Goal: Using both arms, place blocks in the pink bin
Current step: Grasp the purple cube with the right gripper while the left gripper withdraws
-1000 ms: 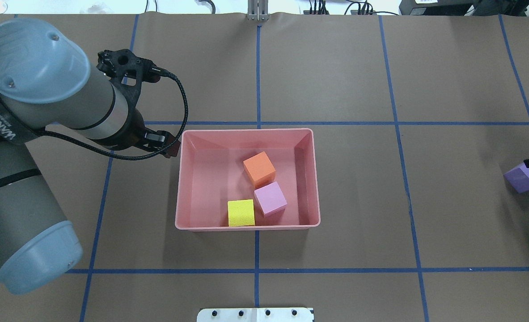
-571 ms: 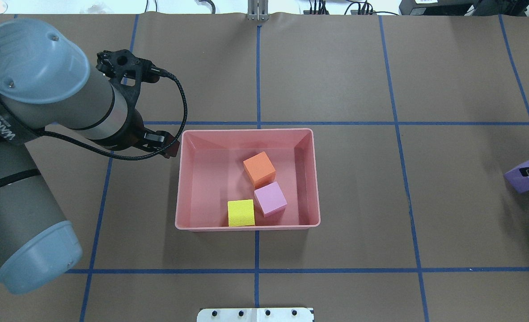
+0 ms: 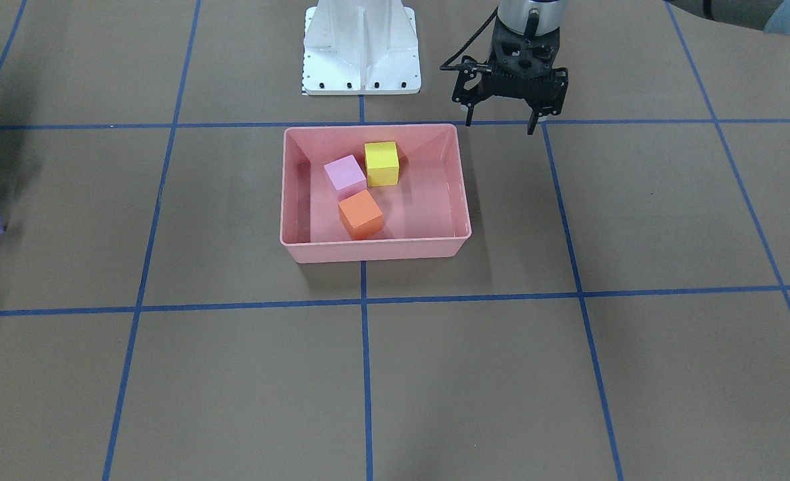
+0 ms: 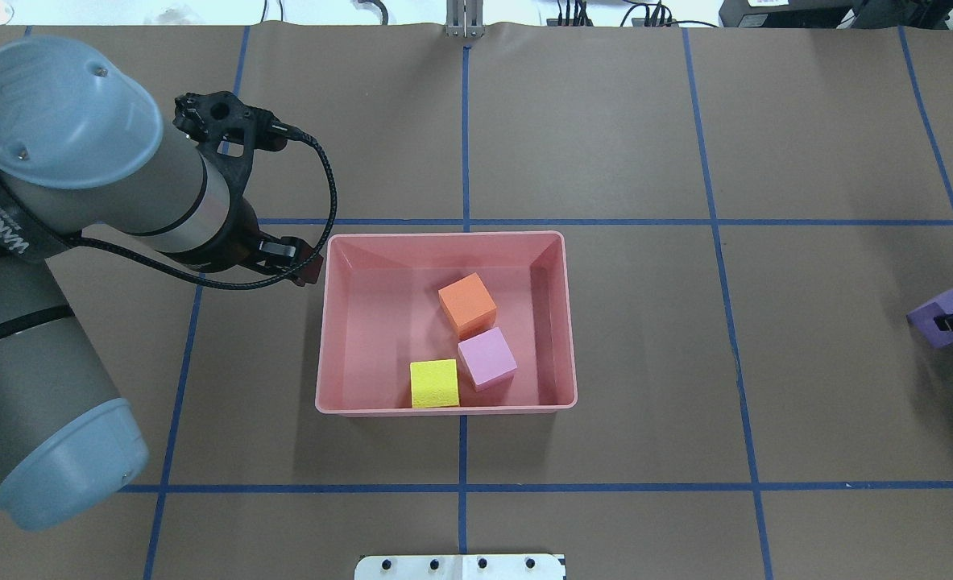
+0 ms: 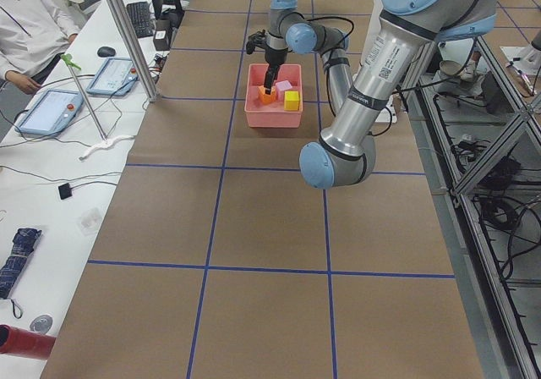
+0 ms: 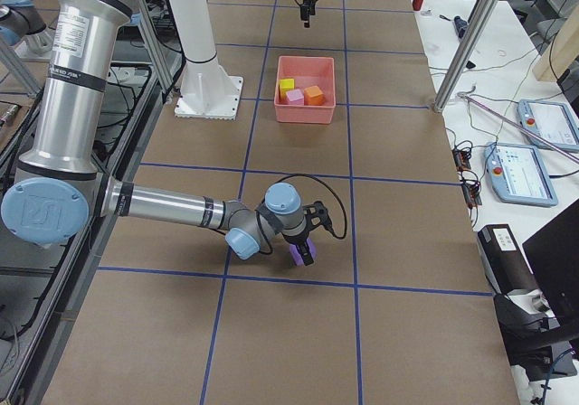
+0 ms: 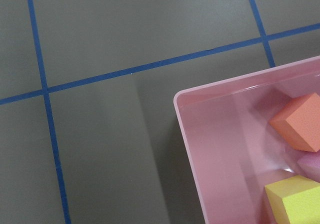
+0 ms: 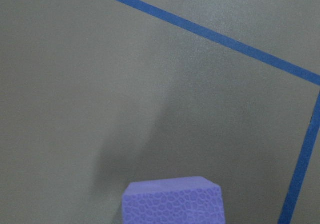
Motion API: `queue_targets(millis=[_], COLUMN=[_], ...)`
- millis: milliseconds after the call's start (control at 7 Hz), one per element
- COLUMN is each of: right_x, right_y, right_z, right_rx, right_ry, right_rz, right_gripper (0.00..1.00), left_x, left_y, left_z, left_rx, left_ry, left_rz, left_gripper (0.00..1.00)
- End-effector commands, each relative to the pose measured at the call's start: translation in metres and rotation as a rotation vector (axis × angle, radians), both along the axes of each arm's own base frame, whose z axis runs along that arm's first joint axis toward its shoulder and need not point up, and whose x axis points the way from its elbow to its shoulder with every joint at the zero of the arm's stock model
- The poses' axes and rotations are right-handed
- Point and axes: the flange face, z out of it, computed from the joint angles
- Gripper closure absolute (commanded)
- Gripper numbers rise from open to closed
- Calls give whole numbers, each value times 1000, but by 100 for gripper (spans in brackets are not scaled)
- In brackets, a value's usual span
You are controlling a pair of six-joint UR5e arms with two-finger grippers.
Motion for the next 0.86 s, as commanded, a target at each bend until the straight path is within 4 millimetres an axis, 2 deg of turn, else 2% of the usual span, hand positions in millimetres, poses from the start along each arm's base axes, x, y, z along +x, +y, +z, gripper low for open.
queue_targets(millis=[0, 143, 286, 429, 571, 714], right_x=[-10, -11, -13, -20, -31, -44], right_y=[-2, -2, -3, -15, -31, -53], right_z=[9, 8, 0, -33, -63, -92], right_rx=[-14, -13, -4, 27, -10, -33], right_ry=[15, 13, 1, -36, -111, -168], right_rz=[-7, -11, -12, -4, 45, 89], right_gripper=[42, 92, 100, 100, 100, 100], left_x=[1, 1, 0, -12, -37, -76], left_y=[0, 0, 0, -9, -26, -48], left_z=[1, 1, 0, 1, 25, 51], left_rx=[0, 1, 3, 35, 78, 102], left_ry=[-2, -2, -1, -8, -51, -76], left_rz=[1, 2, 3, 14, 49, 96], left_gripper=[0, 0, 0, 0, 0, 0])
